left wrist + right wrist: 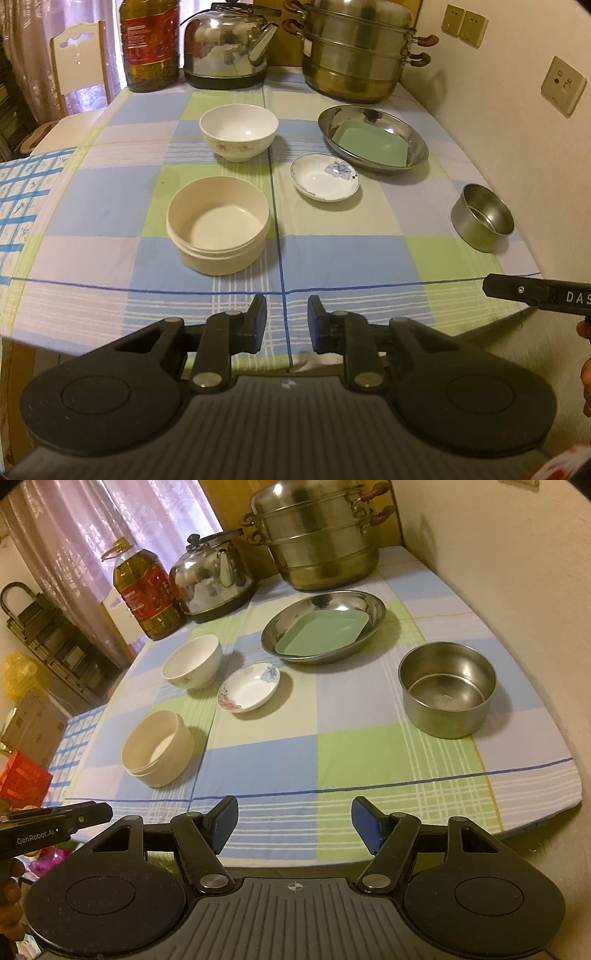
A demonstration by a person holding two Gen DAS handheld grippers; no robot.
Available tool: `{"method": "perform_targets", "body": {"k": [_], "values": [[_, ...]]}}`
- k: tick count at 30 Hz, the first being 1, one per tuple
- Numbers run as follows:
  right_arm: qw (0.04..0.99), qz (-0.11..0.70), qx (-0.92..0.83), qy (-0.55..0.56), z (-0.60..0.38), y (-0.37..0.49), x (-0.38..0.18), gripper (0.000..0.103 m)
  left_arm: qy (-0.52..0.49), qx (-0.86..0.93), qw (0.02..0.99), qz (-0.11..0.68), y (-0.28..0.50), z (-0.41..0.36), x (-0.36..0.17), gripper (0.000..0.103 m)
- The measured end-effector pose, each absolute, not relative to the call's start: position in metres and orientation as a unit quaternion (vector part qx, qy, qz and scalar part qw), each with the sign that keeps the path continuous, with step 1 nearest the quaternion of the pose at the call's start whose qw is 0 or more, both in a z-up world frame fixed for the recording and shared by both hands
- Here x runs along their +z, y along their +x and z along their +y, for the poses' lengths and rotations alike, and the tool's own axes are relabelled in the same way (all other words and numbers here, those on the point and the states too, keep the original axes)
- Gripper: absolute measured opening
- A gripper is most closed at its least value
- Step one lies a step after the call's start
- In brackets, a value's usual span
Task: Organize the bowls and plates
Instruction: 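Move the left tool to the white floral saucer and grip its rim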
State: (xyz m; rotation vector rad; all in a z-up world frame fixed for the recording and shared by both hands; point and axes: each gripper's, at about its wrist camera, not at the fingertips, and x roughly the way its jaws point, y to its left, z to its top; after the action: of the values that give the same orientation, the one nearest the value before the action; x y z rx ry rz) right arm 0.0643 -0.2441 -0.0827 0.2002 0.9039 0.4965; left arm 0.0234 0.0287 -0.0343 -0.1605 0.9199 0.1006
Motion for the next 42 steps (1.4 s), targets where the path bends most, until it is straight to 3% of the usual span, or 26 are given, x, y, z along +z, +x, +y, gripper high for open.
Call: {"method": "perform_targets", "body": {"k": [14, 42], "values": [[0.873, 0.412, 0.228, 0.122, -0.239, 0.094, -0.085, 0.068, -0.065, 0.0, 0.896, 0.44, 0.073, 0.038, -0.039, 0.021], [0.849, 0.461, 0.201, 0.163, -0.164, 0.202, -0.118, 0.068, -0.019, -0.074, 0.886, 0.458, 0.213, 0.066, -0.065, 0.021]]}}
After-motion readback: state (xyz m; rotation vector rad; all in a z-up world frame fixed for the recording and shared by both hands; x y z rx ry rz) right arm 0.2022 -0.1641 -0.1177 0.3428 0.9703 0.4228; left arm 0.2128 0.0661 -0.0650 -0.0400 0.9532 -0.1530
